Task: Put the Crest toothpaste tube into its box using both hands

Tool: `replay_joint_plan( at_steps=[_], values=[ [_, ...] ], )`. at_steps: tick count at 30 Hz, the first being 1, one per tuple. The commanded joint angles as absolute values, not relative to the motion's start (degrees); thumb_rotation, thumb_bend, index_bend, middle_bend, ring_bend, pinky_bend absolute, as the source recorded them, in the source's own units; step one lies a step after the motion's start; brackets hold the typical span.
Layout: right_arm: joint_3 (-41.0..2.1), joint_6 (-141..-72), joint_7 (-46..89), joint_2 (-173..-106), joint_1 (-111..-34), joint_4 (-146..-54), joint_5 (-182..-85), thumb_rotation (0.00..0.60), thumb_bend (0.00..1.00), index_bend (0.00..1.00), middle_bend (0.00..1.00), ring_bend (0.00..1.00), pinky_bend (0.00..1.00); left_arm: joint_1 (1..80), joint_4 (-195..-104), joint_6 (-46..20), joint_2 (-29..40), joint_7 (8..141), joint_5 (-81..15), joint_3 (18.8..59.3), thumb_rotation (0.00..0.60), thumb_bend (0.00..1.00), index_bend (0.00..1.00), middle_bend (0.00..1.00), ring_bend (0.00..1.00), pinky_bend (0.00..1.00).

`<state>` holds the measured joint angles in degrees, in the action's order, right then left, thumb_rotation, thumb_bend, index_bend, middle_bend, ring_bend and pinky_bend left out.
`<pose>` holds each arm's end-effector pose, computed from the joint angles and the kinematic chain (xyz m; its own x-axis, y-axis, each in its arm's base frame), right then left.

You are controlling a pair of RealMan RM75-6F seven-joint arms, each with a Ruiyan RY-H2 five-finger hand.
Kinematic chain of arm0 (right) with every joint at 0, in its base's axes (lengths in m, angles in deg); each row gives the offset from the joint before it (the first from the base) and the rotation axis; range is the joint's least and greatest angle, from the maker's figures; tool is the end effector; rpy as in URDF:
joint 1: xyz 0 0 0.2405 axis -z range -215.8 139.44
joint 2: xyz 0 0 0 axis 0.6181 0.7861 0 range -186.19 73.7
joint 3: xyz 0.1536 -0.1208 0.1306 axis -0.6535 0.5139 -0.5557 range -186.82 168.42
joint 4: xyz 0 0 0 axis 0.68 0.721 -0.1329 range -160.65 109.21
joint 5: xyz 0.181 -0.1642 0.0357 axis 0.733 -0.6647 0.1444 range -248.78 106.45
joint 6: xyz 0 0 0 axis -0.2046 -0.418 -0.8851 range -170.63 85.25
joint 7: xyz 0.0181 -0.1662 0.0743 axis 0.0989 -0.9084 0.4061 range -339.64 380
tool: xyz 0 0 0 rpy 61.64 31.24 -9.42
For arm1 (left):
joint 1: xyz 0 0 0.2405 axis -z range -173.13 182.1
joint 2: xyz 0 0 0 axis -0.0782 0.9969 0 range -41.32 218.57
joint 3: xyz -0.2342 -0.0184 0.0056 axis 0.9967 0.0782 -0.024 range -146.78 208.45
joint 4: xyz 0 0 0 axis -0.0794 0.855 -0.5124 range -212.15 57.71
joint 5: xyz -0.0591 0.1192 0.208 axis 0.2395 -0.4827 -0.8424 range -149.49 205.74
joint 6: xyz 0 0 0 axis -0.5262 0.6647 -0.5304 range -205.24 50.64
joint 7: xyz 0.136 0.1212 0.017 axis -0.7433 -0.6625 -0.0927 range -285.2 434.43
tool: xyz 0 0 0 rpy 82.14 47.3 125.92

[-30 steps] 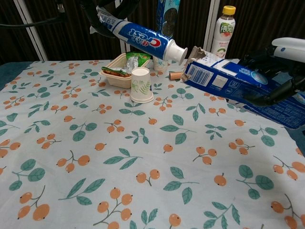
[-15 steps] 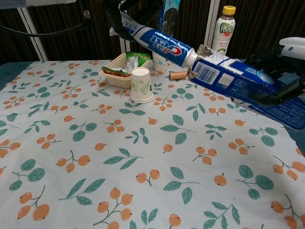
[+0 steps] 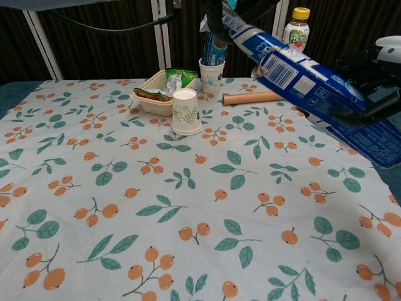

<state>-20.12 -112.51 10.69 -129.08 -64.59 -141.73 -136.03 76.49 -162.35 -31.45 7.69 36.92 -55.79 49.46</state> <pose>-0.1196 -0.2956 0.0258 -0.0134 -0.2447 0.9695 -0.9884 -0.1437 -0.0500 0.1298 0.3851 -0.0221 0.6099 -0.5345 0.5851 0.0609 -0.7045 -0.7071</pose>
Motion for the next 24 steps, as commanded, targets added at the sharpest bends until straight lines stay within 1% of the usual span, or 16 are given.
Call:
replay_joint_plan(
  at_steps=[1, 2, 3, 4, 5, 6, 7, 10, 13, 16, 24],
  values=[
    [-20.8, -113.3, 13.2, -129.1, -63.8, -142.3, -136.4, 0.600, 0.37, 0.38, 0.46, 0.42, 0.35, 78.8, -159.8, -30.1, 5.4, 37.8, -57.9, 50.1, 0.600, 0.38, 0.68, 0.66, 0.61, 0.68],
    [-20.9, -113.4, 13.9, -129.1, -63.6, -142.4, -136.5, 0.600, 0.37, 0.38, 0.46, 0.42, 0.35, 79.3, -159.2, -29.8, 4.9, 38.1, -58.6, 50.1, 0.600, 0.36, 0.67, 0.65, 0.60, 0.67],
    [-21.2, -113.7, 15.1, -129.1, -63.4, -142.7, -136.6, 0.600, 0.37, 0.38, 0.46, 0.42, 0.35, 80.0, -158.6, -29.6, 4.4, 38.3, -59.3, 50.0, 0.600, 0.30, 0.64, 0.62, 0.57, 0.66],
    [-21.4, -113.8, 15.9, -129.0, -63.1, -142.9, -136.7, 0.600, 0.37, 0.38, 0.46, 0.42, 0.35, 80.6, -158.2, -29.4, 3.9, 38.1, -60.0, 49.9, 0.600, 0.22, 0.58, 0.58, 0.53, 0.63],
    [-21.9, -114.3, 17.6, -129.1, -62.7, -143.3, -136.6, 0.600, 0.37, 0.38, 0.46, 0.42, 0.36, 81.4, -157.4, -28.8, 3.1, 37.4, -60.9, 50.1, 0.600, 0.17, 0.52, 0.54, 0.50, 0.61],
    [-22.0, -114.5, 18.4, -129.1, -62.5, -143.5, -136.6, 0.600, 0.37, 0.38, 0.46, 0.42, 0.36, 81.7, -156.9, -28.4, 2.6, 36.9, -61.1, 50.2, 0.600, 0.10, 0.43, 0.49, 0.45, 0.58],
    [-22.3, -114.8, 19.3, -129.1, -62.2, -143.5, -136.6, 0.600, 0.37, 0.38, 0.46, 0.42, 0.37, 82.0, -156.1, -27.7, 1.7, 36.2, -61.0, 50.5, 0.600, 0.05, 0.34, 0.43, 0.40, 0.55],
    [-23.4, -116.0, 23.1, -129.2, -61.2, -143.8, -136.4, 0.600, 0.37, 0.38, 0.46, 0.42, 0.37, 82.5, -154.8, -24.2, -1.2, 34.2, -60.1, 52.4, 0.600, 0.00, 0.22, 0.32, 0.32, 0.49],
    [-23.9, -116.8, 25.0, -129.5, -60.6, -143.0, -137.1, 0.600, 0.37, 0.38, 0.46, 0.42, 0.37, 82.8, -154.6, -21.8, -2.5, 33.5, -59.4, 53.7, 0.600, 0.00, 0.19, 0.26, 0.27, 0.44],
    [-24.1, -116.9, 26.1, -129.7, -60.2, -142.2, -137.0, 0.600, 0.37, 0.38, 0.46, 0.42, 0.38, 82.8, -155.3, -19.9, -2.8, 33.8, -58.7, 54.8, 0.600, 0.00, 0.17, 0.23, 0.25, 0.42],
    [-24.9, -117.2, 30.8, -130.8, -59.3, -140.4, -136.9, 0.600, 0.37, 0.38, 0.46, 0.42, 0.38, 82.3, -157.7, -15.6, -3.0, 36.3, -57.1, 57.2, 0.600, 0.00, 0.17, 0.21, 0.22, 0.38]
  ],
)
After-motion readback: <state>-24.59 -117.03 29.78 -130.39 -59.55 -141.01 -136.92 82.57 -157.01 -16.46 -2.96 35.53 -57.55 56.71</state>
